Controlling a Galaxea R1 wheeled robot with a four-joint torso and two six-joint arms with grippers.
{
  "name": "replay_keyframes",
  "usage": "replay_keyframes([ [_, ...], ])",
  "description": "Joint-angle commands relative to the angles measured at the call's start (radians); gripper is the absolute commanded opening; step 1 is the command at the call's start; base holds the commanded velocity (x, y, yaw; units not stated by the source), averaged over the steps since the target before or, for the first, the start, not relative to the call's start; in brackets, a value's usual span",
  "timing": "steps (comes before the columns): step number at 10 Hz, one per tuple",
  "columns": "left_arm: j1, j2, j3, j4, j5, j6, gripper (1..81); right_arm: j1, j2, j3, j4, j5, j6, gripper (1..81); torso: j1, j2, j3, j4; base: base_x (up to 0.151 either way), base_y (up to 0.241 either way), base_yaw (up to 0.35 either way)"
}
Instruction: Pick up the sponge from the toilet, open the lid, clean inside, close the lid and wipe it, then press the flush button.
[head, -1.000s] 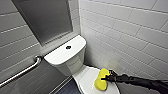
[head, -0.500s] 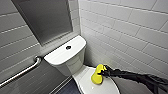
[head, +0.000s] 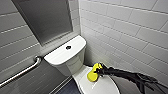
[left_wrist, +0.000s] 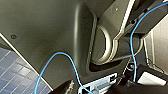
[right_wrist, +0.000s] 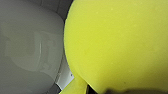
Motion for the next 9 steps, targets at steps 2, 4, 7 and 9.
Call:
replay_keyframes([
  [2,0.033,-0.017,0.012,0.001,0.025,0.003,81.1,0.055,-0.076,0.067,0.032,-0.055,0.039,1.0,0.000,0.000,0.000,0.000,0.000,0.000,0.000],
  [4,0.033,-0.016,0.011,0.001,0.023,0.003,81.1,0.035,-0.191,0.221,0.029,-0.018,0.050,1.0,0.000,0.000,0.000,0.000,0.000,0.000,0.000],
  [7,0.033,-0.013,0.012,0.002,0.023,0.003,81.1,0.014,-0.358,0.435,0.029,0.064,0.063,1.0,0.000,0.000,0.000,0.000,0.000,0.000,0.000],
  [9,0.033,-0.014,0.011,0.004,0.023,0.003,81.1,-0.042,-0.398,0.465,0.031,0.093,0.065,1.0,0.000,0.000,0.000,0.000,0.000,0.000,0.000],
])
